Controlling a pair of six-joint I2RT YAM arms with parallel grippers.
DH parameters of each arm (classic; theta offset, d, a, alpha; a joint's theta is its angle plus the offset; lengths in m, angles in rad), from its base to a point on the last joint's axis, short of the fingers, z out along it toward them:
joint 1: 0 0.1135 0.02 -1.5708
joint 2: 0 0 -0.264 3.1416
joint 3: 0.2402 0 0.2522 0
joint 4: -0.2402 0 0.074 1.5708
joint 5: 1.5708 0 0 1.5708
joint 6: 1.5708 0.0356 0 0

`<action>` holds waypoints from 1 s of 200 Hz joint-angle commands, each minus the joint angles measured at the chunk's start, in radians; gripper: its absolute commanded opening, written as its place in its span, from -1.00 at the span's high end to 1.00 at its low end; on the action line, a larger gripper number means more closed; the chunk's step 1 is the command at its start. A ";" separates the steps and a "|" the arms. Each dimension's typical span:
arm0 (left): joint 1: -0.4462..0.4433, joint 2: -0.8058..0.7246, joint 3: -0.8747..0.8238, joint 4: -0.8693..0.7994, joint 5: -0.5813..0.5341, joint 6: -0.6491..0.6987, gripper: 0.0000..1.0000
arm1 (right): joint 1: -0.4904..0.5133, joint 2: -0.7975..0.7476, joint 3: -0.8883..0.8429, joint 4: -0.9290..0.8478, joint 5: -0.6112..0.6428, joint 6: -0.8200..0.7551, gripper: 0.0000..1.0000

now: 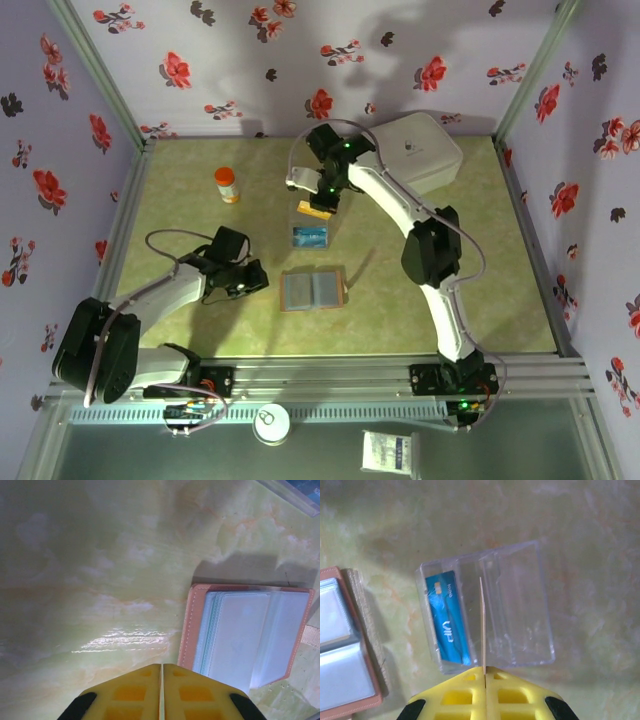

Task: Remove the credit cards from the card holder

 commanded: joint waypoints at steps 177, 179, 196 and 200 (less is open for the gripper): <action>0.043 -0.006 -0.041 -0.003 0.038 0.040 0.82 | -0.014 0.114 0.066 0.091 0.016 0.052 0.51; 0.043 -0.006 -0.041 -0.004 0.039 0.041 0.82 | -0.014 0.113 0.065 0.094 0.017 0.052 0.52; 0.043 -0.007 -0.045 0.003 0.038 0.039 0.82 | -0.014 0.108 0.055 0.112 0.021 0.059 0.61; 0.043 -0.007 -0.047 0.004 0.038 0.038 0.82 | -0.014 0.108 0.054 0.114 0.022 0.059 0.62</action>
